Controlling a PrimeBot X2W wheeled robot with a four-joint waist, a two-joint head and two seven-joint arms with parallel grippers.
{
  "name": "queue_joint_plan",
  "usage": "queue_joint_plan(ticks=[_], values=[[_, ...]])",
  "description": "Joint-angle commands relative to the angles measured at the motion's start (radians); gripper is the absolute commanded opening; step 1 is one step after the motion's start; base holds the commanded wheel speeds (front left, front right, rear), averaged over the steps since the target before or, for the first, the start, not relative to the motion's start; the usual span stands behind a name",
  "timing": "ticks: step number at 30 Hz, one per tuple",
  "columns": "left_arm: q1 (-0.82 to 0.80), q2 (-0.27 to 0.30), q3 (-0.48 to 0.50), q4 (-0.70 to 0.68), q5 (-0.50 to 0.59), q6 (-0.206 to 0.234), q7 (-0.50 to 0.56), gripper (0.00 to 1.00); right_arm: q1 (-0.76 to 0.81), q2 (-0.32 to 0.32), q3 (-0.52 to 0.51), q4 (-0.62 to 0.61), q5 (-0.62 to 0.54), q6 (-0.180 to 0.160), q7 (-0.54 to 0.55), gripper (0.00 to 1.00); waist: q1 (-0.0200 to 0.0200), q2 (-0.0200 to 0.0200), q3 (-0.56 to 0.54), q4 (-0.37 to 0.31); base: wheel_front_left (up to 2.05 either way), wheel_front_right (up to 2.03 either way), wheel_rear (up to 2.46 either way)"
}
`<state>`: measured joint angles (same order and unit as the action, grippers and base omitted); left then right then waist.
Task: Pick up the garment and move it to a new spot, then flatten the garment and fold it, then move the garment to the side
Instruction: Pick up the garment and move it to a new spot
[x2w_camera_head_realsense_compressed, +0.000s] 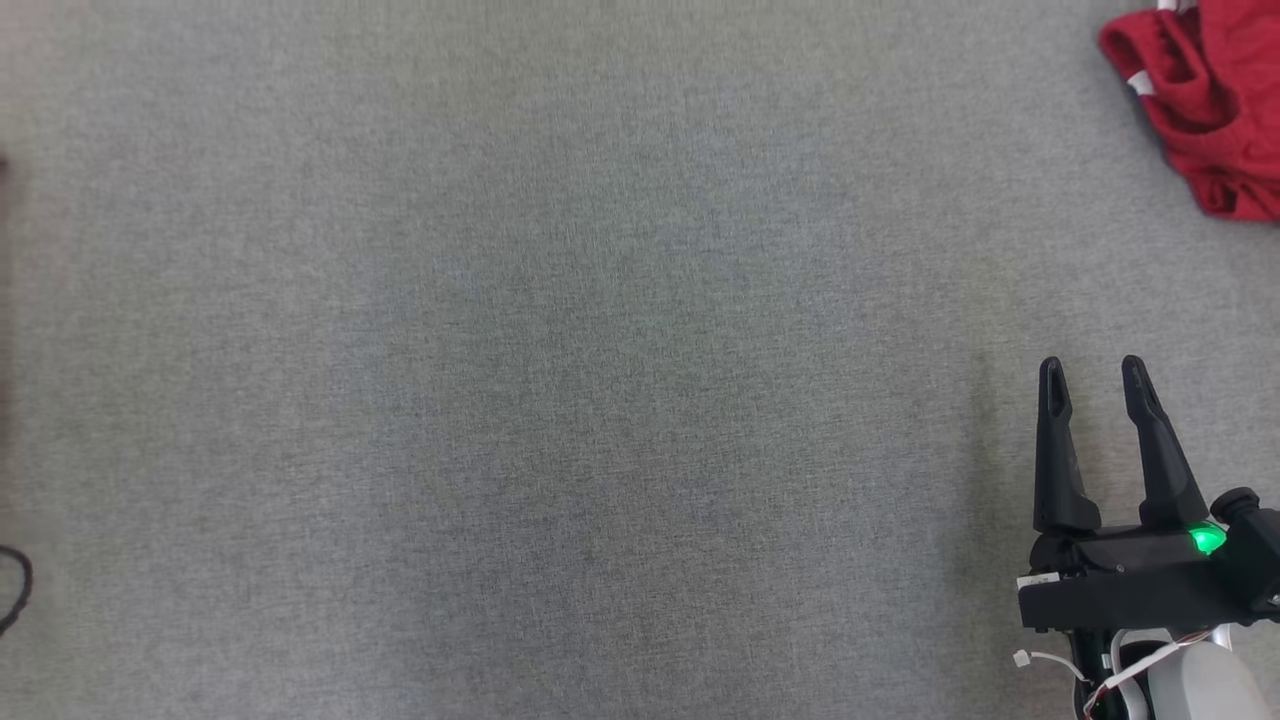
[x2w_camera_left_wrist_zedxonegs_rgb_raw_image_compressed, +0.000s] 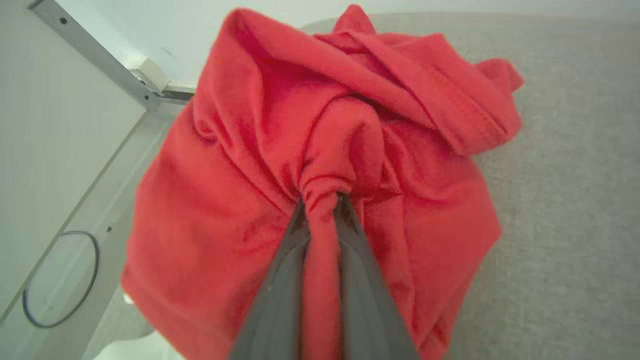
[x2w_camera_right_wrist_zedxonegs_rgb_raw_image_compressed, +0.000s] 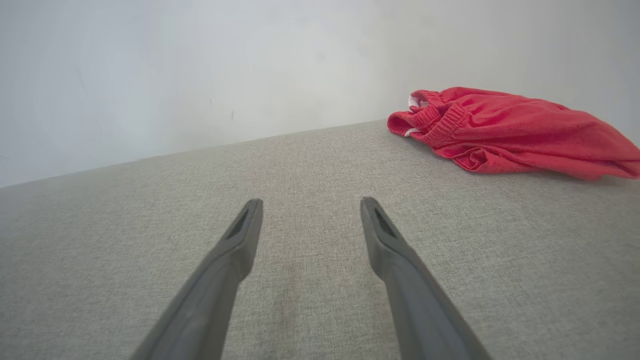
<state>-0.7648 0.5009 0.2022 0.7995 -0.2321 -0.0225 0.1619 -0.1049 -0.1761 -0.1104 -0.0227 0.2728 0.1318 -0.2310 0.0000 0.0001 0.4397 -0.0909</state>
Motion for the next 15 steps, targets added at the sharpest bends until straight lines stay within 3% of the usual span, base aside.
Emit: queue_joint_plan(ticks=[1, 8, 15], values=[[-0.024, 0.002, -0.004, -0.017, 0.011, 0.006, -0.04, 0.0, 0.004, 0.0, 0.0, 0.001, 0.0, -0.003, -0.003, 1.0, 0.0, -0.0001, -0.025, 0.005, 0.0, 0.0, 0.0], [-0.098, 0.013, -0.039, -0.153, 0.052, 0.032, -0.206, 0.0, 0.02, 0.009, 0.012, 0.02, 0.008, -0.003, -0.008, 1.0, 0.0, -0.0001, -0.101, 0.026, 0.0, 0.0, 0.0], [-0.169, -0.012, -0.103, -0.346, 0.071, 0.007, -0.203, 0.0, 0.026, 0.033, 0.029, 0.05, 0.011, -0.003, -0.015, 1.0, 0.0, -0.0001, -0.155, 0.018, 0.0, 0.0, 0.0]])
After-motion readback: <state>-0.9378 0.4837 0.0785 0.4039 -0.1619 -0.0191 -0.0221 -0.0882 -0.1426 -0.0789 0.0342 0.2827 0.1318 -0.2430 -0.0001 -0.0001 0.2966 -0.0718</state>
